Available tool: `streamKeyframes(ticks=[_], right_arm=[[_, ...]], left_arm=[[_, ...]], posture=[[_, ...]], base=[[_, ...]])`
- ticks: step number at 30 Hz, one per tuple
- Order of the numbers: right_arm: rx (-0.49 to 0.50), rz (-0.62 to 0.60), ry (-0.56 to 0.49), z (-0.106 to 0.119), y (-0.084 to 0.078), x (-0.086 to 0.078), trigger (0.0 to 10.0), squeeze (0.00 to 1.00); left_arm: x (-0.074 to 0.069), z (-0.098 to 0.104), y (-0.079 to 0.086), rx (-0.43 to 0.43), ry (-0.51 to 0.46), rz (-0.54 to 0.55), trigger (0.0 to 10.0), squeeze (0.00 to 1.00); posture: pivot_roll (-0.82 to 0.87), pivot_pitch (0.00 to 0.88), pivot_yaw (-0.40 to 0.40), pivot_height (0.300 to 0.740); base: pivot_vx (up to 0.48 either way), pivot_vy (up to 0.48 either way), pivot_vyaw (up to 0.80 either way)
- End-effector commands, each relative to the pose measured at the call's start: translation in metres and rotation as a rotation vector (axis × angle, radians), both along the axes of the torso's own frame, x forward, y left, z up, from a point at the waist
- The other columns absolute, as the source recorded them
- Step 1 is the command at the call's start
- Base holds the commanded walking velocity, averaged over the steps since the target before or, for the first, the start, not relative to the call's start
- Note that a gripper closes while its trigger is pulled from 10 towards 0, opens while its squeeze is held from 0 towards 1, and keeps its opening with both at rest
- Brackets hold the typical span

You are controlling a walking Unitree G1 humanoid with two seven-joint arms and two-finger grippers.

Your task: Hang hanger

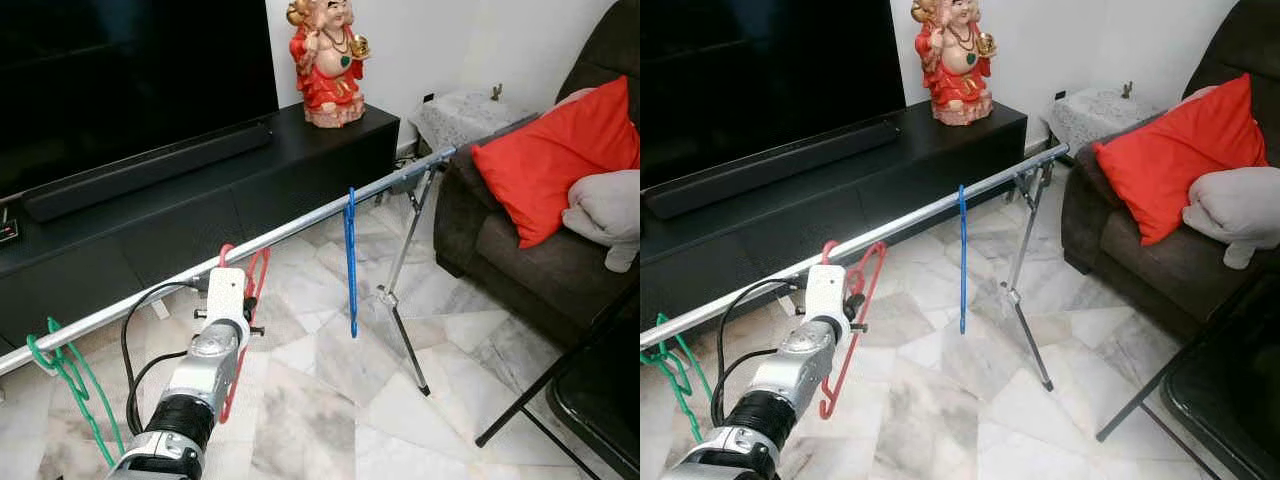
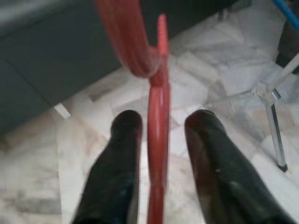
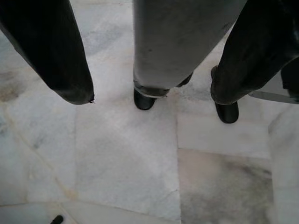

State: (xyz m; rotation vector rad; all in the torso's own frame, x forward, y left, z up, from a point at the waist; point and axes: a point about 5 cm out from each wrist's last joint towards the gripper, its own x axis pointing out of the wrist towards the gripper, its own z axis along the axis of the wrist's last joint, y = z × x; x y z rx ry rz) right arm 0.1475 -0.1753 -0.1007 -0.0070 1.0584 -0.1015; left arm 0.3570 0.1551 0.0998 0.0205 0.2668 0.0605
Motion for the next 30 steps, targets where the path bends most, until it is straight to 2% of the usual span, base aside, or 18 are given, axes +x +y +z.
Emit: streamKeyframes(ticks=[1,4,9,10,11,14,15,19,23,24,25,27,28,30], right_arm=[[0.004,0.009,0.027,-0.003,0.007,-0.007,10.0,0.0],[0.008,0.016,0.03,-0.003,0.011,-0.007,10.0,0.0],[0.01,0.022,0.03,-0.003,0.014,-0.006,10.0,0.0],[0.011,0.023,0.029,-0.003,0.016,-0.005,10.0,0.0],[0.011,0.024,0.029,-0.003,0.018,-0.006,10.0,0.0],[0.011,0.024,0.03,-0.004,0.018,-0.006,10.0,0.0],[0.012,0.025,0.03,-0.004,0.02,-0.006,10.0,0.0],[0.011,0.028,0.03,-0.004,0.02,-0.007,10.0,0.0],[0.008,0.03,0.026,-0.003,0.017,-0.006,10.0,0.0],[0.003,0.03,0.023,-0.003,0.012,-0.005,10.0,0.0],[-0.001,0.03,0.019,-0.002,0.006,-0.004,10.0,0.0],[-0.014,0.023,0.011,0.0,-0.011,-0.002,10.0,0.0],[-0.018,0.02,0.01,0.001,-0.017,-0.002,10.0,0.0],[-0.026,0.013,0.007,0.002,-0.026,-0.002,10.0,0.0]], left_arm=[[-0.004,0.0,0.005,0.025,-0.01,-0.007,10.0,1.0],[-0.01,-0.003,0.009,0.057,-0.009,-0.013,10.0,1.0],[-0.016,-0.006,0.014,0.064,-0.004,0.001,10.0,1.0],[-0.019,-0.005,0.018,0.079,-0.024,0.001,10.0,1.0],[-0.023,0.001,0.019,0.115,-0.09,-0.039,10.0,1.0],[-0.027,0.005,0.019,0.118,-0.14,-0.072,10.0,1.0],[-0.035,0.008,0.02,0.077,-0.188,-0.099,10.0,1.0],[-0.056,0.013,0.025,0.057,-0.256,-0.145,10.0,1.0],[-0.065,0.015,0.025,0.032,-0.279,-0.161,10.0,0.99],[-0.069,0.017,0.023,0.03,-0.288,-0.18,10.0,0.93],[-0.072,0.017,0.021,0.024,-0.295,-0.193,10.0,0.75],[-0.077,0.018,0.02,0.023,-0.308,-0.204,10.0,0.13],[-0.078,0.019,0.02,0.017,-0.315,-0.205,10.0,0.0],[-0.078,0.019,0.019,0.008,-0.321,-0.205,10.0,0.0]], posture=[[0.06,0.053,0.063,0.74],[0.06,0.053,0.062,0.74],[0.06,0.055,0.061,0.74],[0.06,0.056,0.062,0.74],[0.06,0.056,0.062,0.74],[0.06,0.056,0.062,0.74],[0.07,0.056,0.062,0.74],[0.07,0.058,0.06,0.74],[0.08,0.056,0.057,0.74],[0.08,0.056,0.054,0.74],[0.08,0.056,0.054,0.74],[0.07,0.056,0.052,0.74],[0.07,0.056,0.053,0.74],[0.07,0.056,0.053,0.74]], base=[[0.0,0.0,0.0],[0.0,0.0,0.0],[0.0,0.0,0.0],[0.0,0.0,0.0],[0.0,0.0,0.0],[0.0,0.0,0.0],[0.0,0.0,0.0],[0.0,0.0,0.0],[0.0,0.0,0.0],[0.0,0.0,0.0],[0.0,0.0,0.0],[0.0,0.0,0.0],[0.0,0.0,0.0],[0.0,0.0,0.0]])
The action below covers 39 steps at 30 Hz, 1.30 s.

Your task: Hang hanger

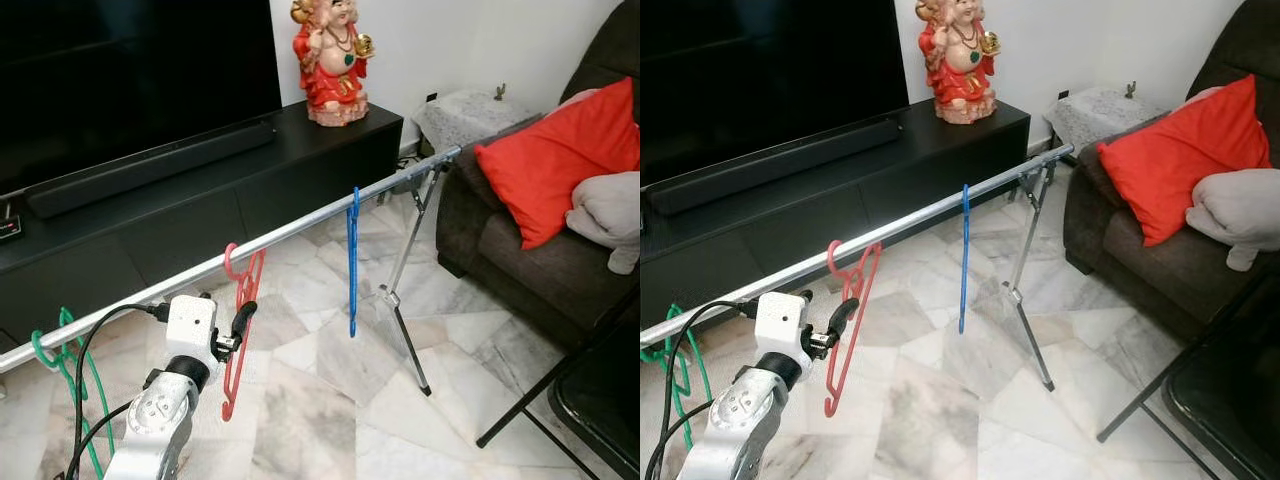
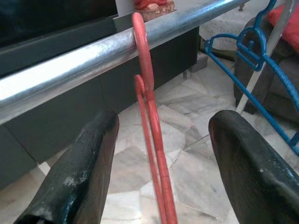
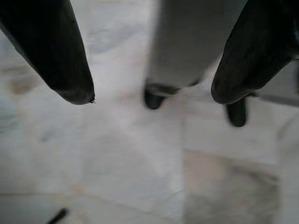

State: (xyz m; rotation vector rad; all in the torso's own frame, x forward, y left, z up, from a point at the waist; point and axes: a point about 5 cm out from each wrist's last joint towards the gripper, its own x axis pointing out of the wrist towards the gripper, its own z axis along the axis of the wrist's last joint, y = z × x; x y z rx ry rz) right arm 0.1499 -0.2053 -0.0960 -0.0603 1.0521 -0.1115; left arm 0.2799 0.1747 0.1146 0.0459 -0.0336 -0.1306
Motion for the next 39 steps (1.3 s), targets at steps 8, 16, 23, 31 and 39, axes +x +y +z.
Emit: streamKeyframes(ticks=[8,16,23,31,39], right_arm=[[0.008,-0.029,0.003,0.0,-0.011,-0.007,10.0,0.0],[0.024,0.002,0.013,-0.005,0.027,-0.005,10.0,0.0],[0.051,0.024,0.014,-0.006,0.06,0.0,10.0,0.0],[0.042,-0.002,0.004,-0.006,0.052,-0.003,10.0,0.0],[0.065,0.016,-0.002,-0.004,0.084,0.001,10.0,0.0]], left_arm=[[-0.008,0.001,0.0,0.065,-0.035,-0.029,10.0,0.0],[-0.015,0.001,-0.003,0.068,-0.025,-0.05,10.0,0.0],[-0.015,0.001,-0.004,0.062,-0.027,-0.049,10.0,0.0],[-0.014,0.004,-0.005,0.065,-0.041,-0.047,10.0,0.0],[-0.017,0.002,-0.005,0.081,-0.036,-0.066,10.0,0.0]], posture=[[0.06,0.046,0.059,0.74],[0.06,0.038,0.06,0.74],[0.06,0.034,0.057,0.74],[0.07,0.045,0.055,0.74],[0.07,0.047,0.055,0.74]], base=[[0.0,0.0,0.0],[0.0,-0.36,0.0],[0.0,-0.48,0.0],[0.0,-0.48,0.0],[0.0,-0.458,0.0]])
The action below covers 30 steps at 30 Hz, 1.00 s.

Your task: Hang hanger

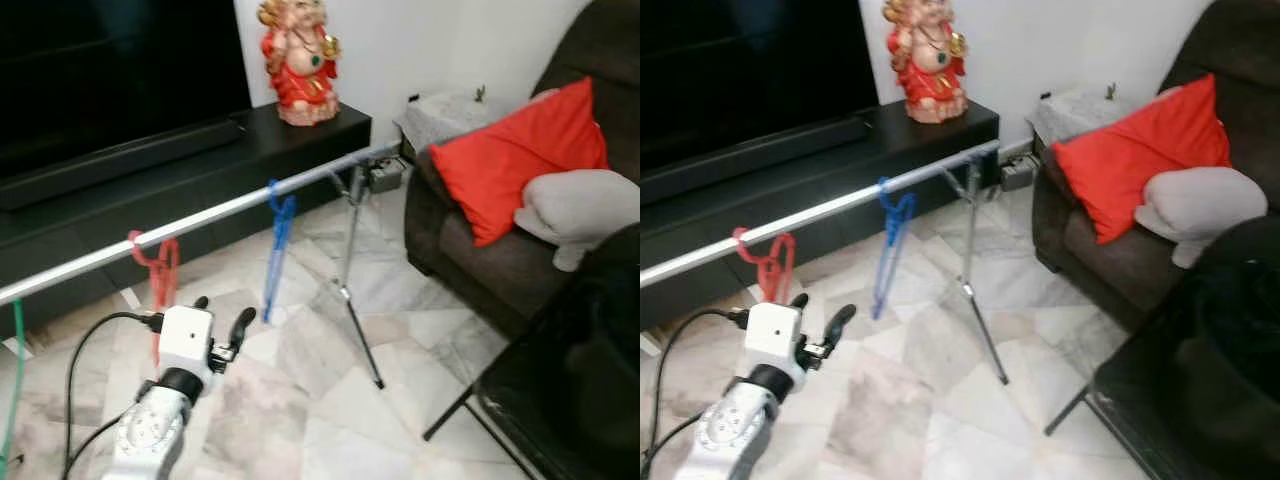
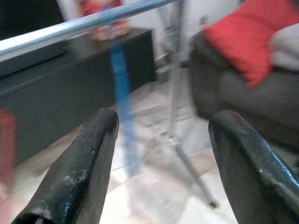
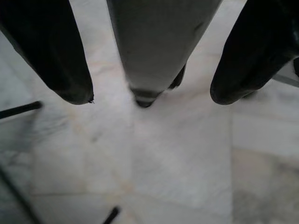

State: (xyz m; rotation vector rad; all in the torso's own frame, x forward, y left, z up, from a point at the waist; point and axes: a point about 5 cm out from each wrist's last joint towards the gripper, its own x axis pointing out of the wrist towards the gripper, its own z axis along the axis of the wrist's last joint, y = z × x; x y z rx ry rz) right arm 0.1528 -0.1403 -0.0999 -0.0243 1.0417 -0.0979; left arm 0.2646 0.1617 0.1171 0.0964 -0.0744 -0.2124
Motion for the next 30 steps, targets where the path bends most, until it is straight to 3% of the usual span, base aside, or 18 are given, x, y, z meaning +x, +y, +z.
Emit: streamKeyframes(ticks=[1,6,7,10,12,14,15,17,20,22,26,30], right_arm=[[0.021,0.016,0.011,-0.001,0.009,-0.003,10.0,0.0],[0.008,0.007,0.012,-0.002,-0.003,-0.004,10.0,0.0],[0.01,0.004,0.01,-0.002,-0.003,-0.004,10.0,0.0],[0.013,-0.001,0.007,-0.002,-0.004,-0.005,10.0,0.0],[0.012,-0.001,0.007,-0.002,-0.003,-0.005,10.0,0.0],[0.013,-0.001,0.007,-0.002,-0.002,-0.005,10.0,0.0],[0.013,-0.001,0.007,-0.002,-0.002,-0.005,10.0,0.0],[0.017,-0.001,0.006,-0.002,-0.001,-0.005,10.0,0.0],[0.018,0.0,0.005,-0.002,-0.001,-0.005,10.0,0.0],[0.021,-0.005,0.003,-0.002,-0.001,-0.005,10.0,0.0],[0.024,-0.007,0.007,-0.002,-0.001,-0.005,10.0,0.0],[0.029,-0.006,0.008,-0.002,0.0,-0.006,10.0,0.0]], left_arm=[[-0.003,-0.003,0.007,0.042,0.02,-0.006,10.0,0.0],[-0.008,-0.023,0.006,0.116,0.108,-0.091,10.0,0.0],[-0.013,-0.041,0.011,0.177,0.18,-0.108,10.0,0.0],[-0.014,-0.066,0.021,0.213,0.318,-0.105,10.0,0.0],[-0.013,-0.071,0.024,0.257,0.332,-0.096,10.0,0.0],[-0.011,-0.095,0.034,0.286,0.448,-0.045,10.0,0.0],[-0.011,-0.095,0.034,0.286,0.448,-0.045,10.0,0.0],[-0.012,-0.115,0.046,0.278,0.55,0.011,10.0,0.0],[-0.013,-0.121,0.051,0.272,0.585,0.039,10.0,0.0],[-0.02,-0.137,0.062,0.288,0.674,0.08,10.0,0.0],[-0.063,-0.174,0.084,0.298,0.925,0.192,10.0,0.0],[-0.08,-0.184,0.089,0.244,0.987,0.252,10.0,0.0]], posture=[[0.07,0.049,0.055,0.74],[0.07,0.051,0.053,0.74],[0.07,0.054,0.054,0.74],[0.07,0.054,0.051,0.74],[0.07,0.054,0.051,0.74],[0.07,0.052,0.047,0.74],[0.07,0.052,0.047,0.74],[0.06,0.052,0.048,0.74],[0.06,0.052,0.048,0.74],[0.06,0.049,0.046,0.74],[0.05,0.048,0.045,0.74],[0.05,0.048,0.048,0.74]], base=[[0.0,0.0,0.0],[0.0,0.0,0.0],[0.0,0.0,0.0],[0.0,0.0,0.0],[0.0,0.0,0.0],[0.0,0.0,0.0],[0.0,0.0,0.0],[0.0,0.0,0.0],[0.0,0.0,0.0],[0.0,0.0,0.0],[0.0,0.0,-0.32],[0.0,0.0,-0.79]])
